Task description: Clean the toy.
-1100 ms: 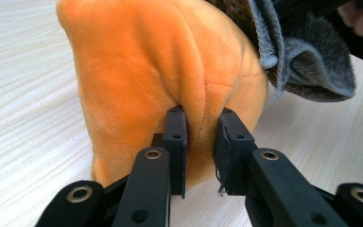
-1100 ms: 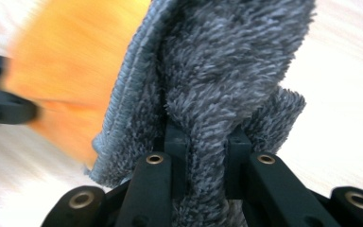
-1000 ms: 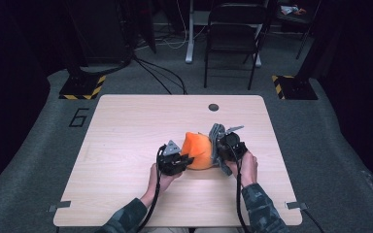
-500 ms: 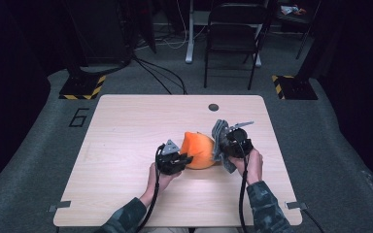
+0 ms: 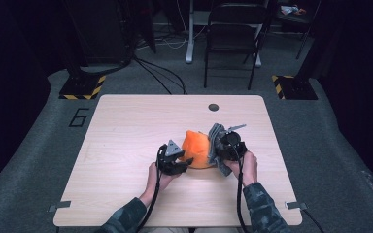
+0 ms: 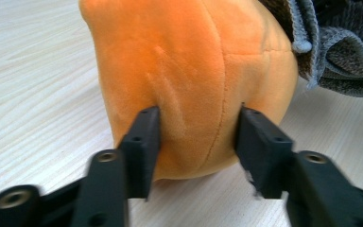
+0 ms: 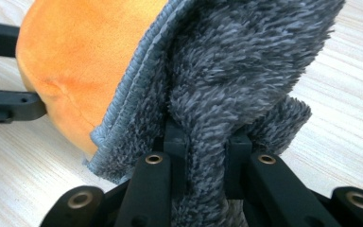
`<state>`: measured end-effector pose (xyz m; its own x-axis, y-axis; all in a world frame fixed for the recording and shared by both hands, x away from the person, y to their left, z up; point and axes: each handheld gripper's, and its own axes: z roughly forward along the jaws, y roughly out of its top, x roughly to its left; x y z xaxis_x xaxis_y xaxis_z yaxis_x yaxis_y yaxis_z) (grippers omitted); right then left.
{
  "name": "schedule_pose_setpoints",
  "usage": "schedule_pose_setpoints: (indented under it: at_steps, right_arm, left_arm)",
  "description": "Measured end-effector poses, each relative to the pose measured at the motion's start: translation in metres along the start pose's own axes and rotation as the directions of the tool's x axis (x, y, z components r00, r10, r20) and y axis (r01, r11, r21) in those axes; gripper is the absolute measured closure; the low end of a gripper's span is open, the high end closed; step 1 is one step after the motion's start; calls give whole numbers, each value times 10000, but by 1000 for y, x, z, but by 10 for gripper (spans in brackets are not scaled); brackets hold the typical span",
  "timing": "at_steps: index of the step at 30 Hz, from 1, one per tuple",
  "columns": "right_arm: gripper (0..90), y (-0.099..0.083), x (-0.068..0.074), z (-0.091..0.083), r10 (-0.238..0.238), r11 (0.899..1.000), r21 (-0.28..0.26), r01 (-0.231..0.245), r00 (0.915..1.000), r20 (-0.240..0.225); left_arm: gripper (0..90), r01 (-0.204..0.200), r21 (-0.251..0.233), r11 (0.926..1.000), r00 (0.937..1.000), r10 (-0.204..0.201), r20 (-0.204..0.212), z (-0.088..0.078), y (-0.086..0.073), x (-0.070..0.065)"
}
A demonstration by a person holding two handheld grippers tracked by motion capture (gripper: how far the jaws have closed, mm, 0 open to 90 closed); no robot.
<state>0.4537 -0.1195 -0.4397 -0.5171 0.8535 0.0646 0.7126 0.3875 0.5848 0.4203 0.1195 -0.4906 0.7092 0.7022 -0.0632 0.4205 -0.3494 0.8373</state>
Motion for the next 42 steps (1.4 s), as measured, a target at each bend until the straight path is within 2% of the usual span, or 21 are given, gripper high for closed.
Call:
schedule_pose_setpoints:
  at_steps: [2,3,6,8,11,13,14,15,17,18,19,22,24,25,30,31,32,35,36,40,42]
  right_arm:
    - [768,1,0,-1,-97,10000,9,97,9999,-82]
    - [768,2,1,-4,-59,10000,-65,59,10000,34]
    - [767,7,5,-15,-187,9988,-455,184,9998,-62]
    - [767,11,11,-21,-313,9970,-718,298,9993,-187]
    - [768,16,28,-30,-739,9907,-1171,689,9965,-395]
    - [768,18,41,-33,-1031,9832,-1571,927,9929,-593]
    - [768,19,48,-33,-1347,9787,-1641,1236,9892,-578]
    - [768,19,52,-33,-1542,9758,-1647,1438,9866,-524]
    - [769,18,58,-24,-1924,9727,-1343,1895,9813,-88]
    - [770,17,58,-21,-1837,9756,-1228,1819,9830,-34]
    - [771,15,55,-16,-1782,9769,-1197,1768,9840,-14]
    - [773,13,44,-13,-1423,9831,-1188,1391,9896,-191]
    - [774,13,39,-13,-1407,9839,-1123,1392,9900,-53]
    - [774,12,36,-13,-1266,9862,-1070,1261,9920,21]
    - [774,7,19,-11,-741,9934,-854,760,9969,255]
    - [774,6,16,-10,-631,9946,-813,651,9976,275]
    - [775,5,12,-9,-503,9957,-771,521,9984,258]
    - [774,1,2,-5,-251,9978,-611,264,9995,209]
    - [774,0,-2,-2,-165,9987,-477,173,9997,167]
    - [773,-8,-13,9,183,9998,112,-189,9985,523]
    - [773,-12,-17,15,307,9989,337,-325,9982,508]
  left_arm:
    - [683,-127,-92,9999,9999,127,38,0,-1,0]
    - [726,-79,-118,9999,9999,80,81,0,-1,0]
    - [782,10,-314,9995,9999,-5,158,-1,-1,-1]
    - [794,-15,-386,9993,9999,21,143,-2,0,-2]
    - [803,99,-451,9989,9994,-84,342,-4,3,-4]
    - [804,40,-447,9990,9992,-22,397,-4,4,-8]
    - [803,-49,-451,9990,9994,65,351,-5,4,-10]
    - [803,-124,-418,9991,9993,139,357,-4,4,-10]
    - [801,-198,-284,9994,9989,210,413,-4,3,-10]
    - [801,-215,-226,9995,9988,224,434,-3,2,-9]
    - [800,-110,-227,9997,9990,120,440,-1,1,-9]
    - [796,-125,-291,9995,9989,139,452,0,1,-7]
    - [794,-27,-241,9997,9987,39,514,-1,0,-5]
    - [794,80,-269,9996,9987,-66,511,0,0,-6]
    - [794,95,-320,9994,9988,-80,493,0,-1,-4]
    - [794,44,-269,9996,9985,-29,549,0,-1,-3]
    - [794,184,-335,9993,9982,-164,573,0,-1,-3]
    - [792,271,-325,9991,9980,-252,586,1,-2,-1]
    - [791,251,-316,9992,9979,-231,604,1,-2,0]
    - [787,383,-303,9988,9974,-364,617,1,-3,3]
    - [787,518,-307,9982,9969,-499,609,1,-4,4]
